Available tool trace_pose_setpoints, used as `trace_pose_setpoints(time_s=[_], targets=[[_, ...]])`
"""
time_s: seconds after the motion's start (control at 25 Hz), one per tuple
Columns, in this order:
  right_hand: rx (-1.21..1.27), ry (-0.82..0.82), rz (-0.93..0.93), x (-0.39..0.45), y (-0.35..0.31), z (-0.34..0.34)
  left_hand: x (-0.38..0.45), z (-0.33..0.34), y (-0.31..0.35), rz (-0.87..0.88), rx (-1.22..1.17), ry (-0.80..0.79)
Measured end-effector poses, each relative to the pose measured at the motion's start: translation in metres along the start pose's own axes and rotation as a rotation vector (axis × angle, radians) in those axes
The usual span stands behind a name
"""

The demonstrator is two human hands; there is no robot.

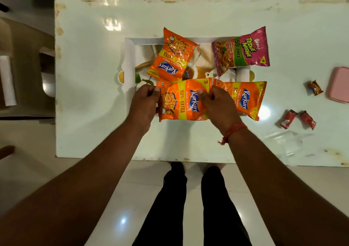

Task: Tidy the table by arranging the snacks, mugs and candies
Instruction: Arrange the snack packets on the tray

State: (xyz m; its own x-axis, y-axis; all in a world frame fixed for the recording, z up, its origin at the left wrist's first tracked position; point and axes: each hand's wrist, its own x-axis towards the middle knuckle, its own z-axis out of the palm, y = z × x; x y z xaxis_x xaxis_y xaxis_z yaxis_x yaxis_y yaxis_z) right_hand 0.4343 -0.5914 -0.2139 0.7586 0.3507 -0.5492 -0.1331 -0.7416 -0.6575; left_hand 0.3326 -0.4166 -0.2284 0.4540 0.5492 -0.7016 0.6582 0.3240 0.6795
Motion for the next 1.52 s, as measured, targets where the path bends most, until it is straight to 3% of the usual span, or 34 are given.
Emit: trace_pose_setpoints(time_s=[0.4, 0.52, 0.72, 0.96, 1.24, 1.4, 1.52], targets=[[-0.093, 0.230, 0.001, 0.005, 0.024, -0.055, -0.003, 0.083, 0.013, -0.018, 0.096, 0.070], [-0.155, 0.195, -0.008, 0.011, 0.028, -0.061, -0.006, 0.094, 0.015, -0.069, 0.135, -0.014], [-0.283, 0.126, -0.004, 0.011, 0.033, -0.064, -0.015, 0.105, 0.010, 0.044, 0.296, -0.089], [-0.323, 0.169, -0.019, 0.013, 0.035, -0.072, -0.015, 0.115, 0.005, 0.145, 0.252, -0.122], [-0.271, 0.113, 0.044, 0.013, 0.042, -0.077, -0.010, 0.108, -0.009, 0.197, 0.469, -0.113], [-0.316, 0.373, -0.114, 0.006, 0.028, -0.077, -0.011, 0.098, -0.006, 0.375, 0.566, 0.145], [-0.361, 0.425, -0.345, 0.002, 0.003, -0.062, -0.006, 0.085, 0.007, 0.396, 0.358, 0.377]])
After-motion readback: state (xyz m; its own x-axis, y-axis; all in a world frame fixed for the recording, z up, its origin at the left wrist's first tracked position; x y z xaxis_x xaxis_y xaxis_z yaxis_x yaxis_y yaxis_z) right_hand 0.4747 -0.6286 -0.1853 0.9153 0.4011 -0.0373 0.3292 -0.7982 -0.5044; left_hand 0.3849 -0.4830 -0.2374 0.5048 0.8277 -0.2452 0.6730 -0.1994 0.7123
